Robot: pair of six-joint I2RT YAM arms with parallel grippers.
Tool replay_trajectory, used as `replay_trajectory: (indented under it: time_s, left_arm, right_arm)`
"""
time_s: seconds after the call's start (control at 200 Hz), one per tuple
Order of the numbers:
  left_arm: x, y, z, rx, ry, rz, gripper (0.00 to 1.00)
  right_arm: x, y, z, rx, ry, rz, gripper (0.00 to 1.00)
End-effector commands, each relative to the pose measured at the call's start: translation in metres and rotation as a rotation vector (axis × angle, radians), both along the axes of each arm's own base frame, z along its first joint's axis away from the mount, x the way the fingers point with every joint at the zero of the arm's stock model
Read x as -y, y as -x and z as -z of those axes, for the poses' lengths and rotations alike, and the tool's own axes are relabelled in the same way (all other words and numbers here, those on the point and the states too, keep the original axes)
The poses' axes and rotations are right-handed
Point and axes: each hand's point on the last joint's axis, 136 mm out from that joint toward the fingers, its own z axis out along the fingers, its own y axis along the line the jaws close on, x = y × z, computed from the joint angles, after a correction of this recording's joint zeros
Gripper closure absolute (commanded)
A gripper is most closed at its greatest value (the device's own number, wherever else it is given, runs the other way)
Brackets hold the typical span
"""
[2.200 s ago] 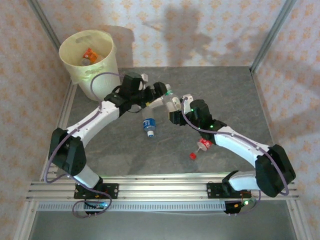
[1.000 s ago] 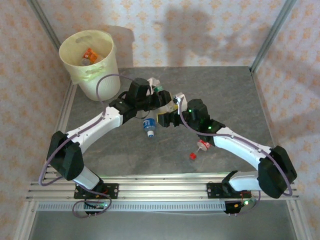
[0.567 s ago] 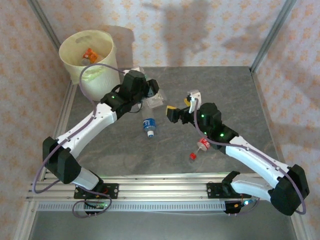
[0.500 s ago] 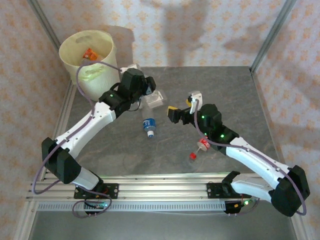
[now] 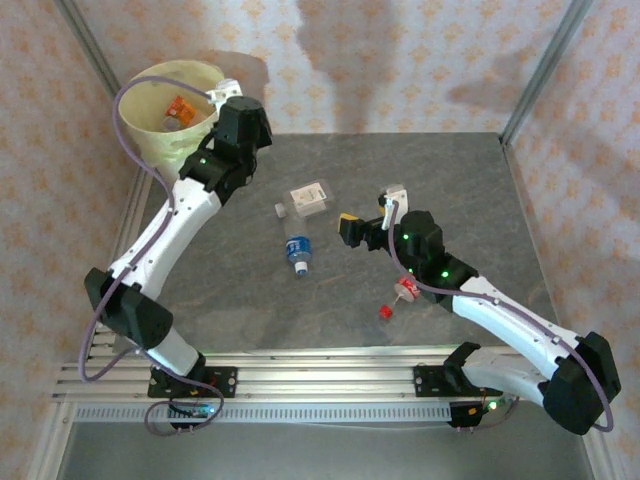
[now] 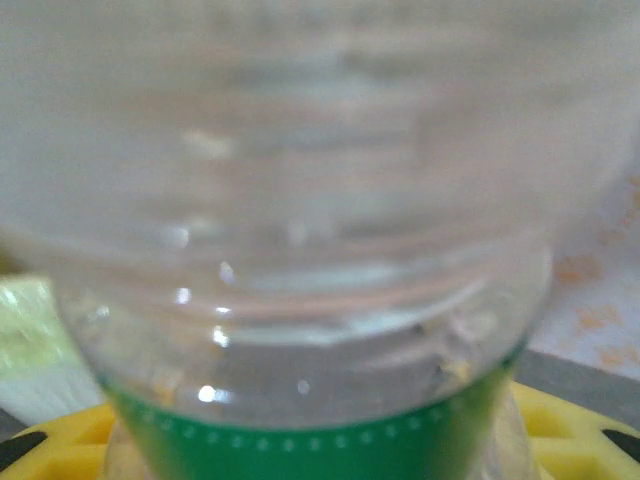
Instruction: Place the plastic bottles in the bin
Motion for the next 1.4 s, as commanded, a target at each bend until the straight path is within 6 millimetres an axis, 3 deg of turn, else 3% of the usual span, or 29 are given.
replay_trajectory:
  time_s: [0.0,0.18,0.305,0.325,0.47,0.671,0.826,1.021,1.191,1.296,1.396]
  left_arm:
    - [-0.031,-0.011,-0.035,0.056,-0.128,-0.134,0.48]
    - [-0.07,-0.042,-0.035,0.013,-0.161,-0.245,0.49]
    - [-0.093,-0.053,-0.048,0.028,-0.158,-0.27,0.44]
    - [-0.095,-0.063,-0.037,0.004,-0.163,-0.265,0.43]
    - [-0.125,-0.078,-0.032,-0.043,-0.159,-0.3,0.45]
    - [-0.174,-0.082,-0.026,-0.057,-0.213,-0.454,0.41]
    - [-0.21,-0.07,-0.019,-0.077,-0.226,-0.592,0.39]
    - [-0.245,-0.068,-0.004,-0.096,-0.212,-0.681,0.39]
    - [-0.266,-0.065,0.01,-0.126,-0.192,-0.727,0.29]
    - [-0.268,-0.064,0.009,-0.12,-0.188,-0.737,0.08]
    - [-0.269,-0.059,0.004,-0.104,-0.178,-0.756,0.02]
  right_arm:
    - [0.004,0.0,-0.007,0.013,-0.004,0.022,0.01]
    - [0.003,-0.002,-0.006,0.008,0.0,0.024,0.01]
    - [0.002,-0.002,-0.005,0.004,0.01,0.019,0.01]
    - [0.002,-0.002,-0.004,0.002,0.013,0.018,0.01]
    - [-0.001,-0.004,0.0,-0.008,0.022,0.01,0.01]
    - [-0.007,-0.005,0.002,-0.024,0.02,-0.011,0.01]
    - [-0.007,-0.004,0.001,-0.027,0.016,-0.014,0.01]
    - [-0.009,-0.004,0.0,-0.034,0.007,-0.02,0.01]
    - [-0.009,-0.005,-0.003,-0.032,-0.003,-0.017,0.01]
    - [-0.01,-0.005,-0.003,-0.035,-0.004,-0.019,0.01]
    - [-0.012,-0.006,-0.003,-0.038,-0.011,-0.021,0.01]
